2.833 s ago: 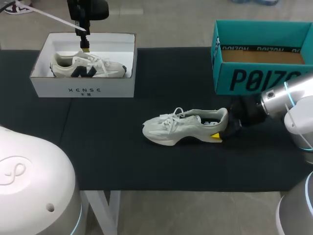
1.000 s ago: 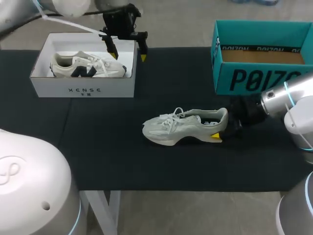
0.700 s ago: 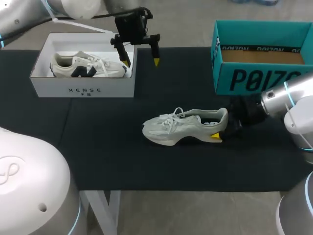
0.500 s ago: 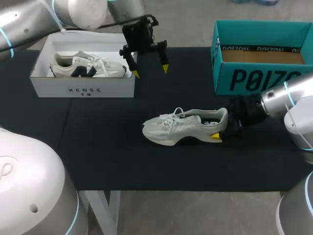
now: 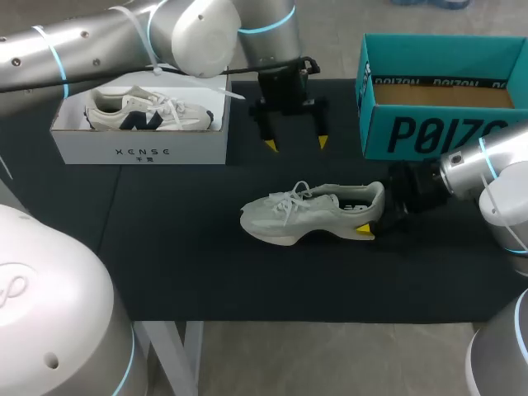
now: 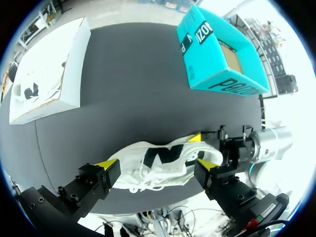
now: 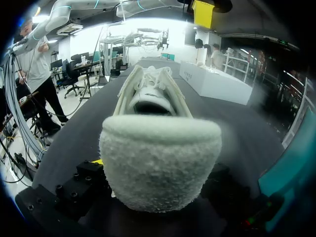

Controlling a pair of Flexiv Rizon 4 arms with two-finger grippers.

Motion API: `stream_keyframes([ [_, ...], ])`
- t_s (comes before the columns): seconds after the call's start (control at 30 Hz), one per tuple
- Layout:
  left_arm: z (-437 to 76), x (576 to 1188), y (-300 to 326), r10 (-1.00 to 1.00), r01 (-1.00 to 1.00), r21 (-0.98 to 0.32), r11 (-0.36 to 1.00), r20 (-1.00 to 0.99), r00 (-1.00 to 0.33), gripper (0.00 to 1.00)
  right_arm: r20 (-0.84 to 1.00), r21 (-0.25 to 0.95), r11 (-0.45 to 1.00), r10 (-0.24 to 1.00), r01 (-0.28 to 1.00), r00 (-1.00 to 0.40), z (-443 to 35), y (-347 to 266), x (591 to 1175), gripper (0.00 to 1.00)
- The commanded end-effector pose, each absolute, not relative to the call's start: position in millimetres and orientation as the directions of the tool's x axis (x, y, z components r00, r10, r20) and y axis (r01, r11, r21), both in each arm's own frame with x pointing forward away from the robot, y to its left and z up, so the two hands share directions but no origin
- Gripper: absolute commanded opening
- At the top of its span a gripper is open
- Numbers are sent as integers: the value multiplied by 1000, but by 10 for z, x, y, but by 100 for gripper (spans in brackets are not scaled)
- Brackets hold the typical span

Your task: Take the shoe out of the shoebox, open the shoe tongue, remove and reinsert the insole, then place the shoe into the shoebox

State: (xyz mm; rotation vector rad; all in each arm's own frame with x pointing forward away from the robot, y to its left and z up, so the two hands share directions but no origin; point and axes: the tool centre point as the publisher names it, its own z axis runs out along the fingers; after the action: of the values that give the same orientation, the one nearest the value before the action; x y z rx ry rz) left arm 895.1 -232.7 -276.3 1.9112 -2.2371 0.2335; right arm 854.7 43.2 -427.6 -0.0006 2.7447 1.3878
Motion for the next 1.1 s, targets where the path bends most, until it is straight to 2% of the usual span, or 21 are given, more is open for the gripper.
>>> stream_keyframes([
  [0.03,-2870,8839,-2448,-962,-980,-27,195,191,-197,100,-61,803,595,31,-31,-998,-4317,460,8551,0],
  [0.2,-2960,8712,-2469,-955,-971,9,241,182,-235,100,-61,803,595,31,-31,-998,-4317,460,8551,0],
  [0.7,-2960,8712,-2469,-955,-971,9,241,182,-235,100,-61,803,595,31,-31,-998,-4317,460,8551,0],
  [0.83,-2998,8661,-2431,-980,-995,-15,94,177,-95,100,-61,803,595,31,-31,-998,-4317,460,8551,0],
  [0.93,-3007,8615,-2441,-983,-999,-21,37,178,-40,100,-61,803,595,31,-31,-998,-4317,460,8551,0],
  [1.1,-3045,8462,-2610,-979,-992,-1,127,163,-126,100,-61,803,595,31,-31,-998,-4317,460,8551,0],
])
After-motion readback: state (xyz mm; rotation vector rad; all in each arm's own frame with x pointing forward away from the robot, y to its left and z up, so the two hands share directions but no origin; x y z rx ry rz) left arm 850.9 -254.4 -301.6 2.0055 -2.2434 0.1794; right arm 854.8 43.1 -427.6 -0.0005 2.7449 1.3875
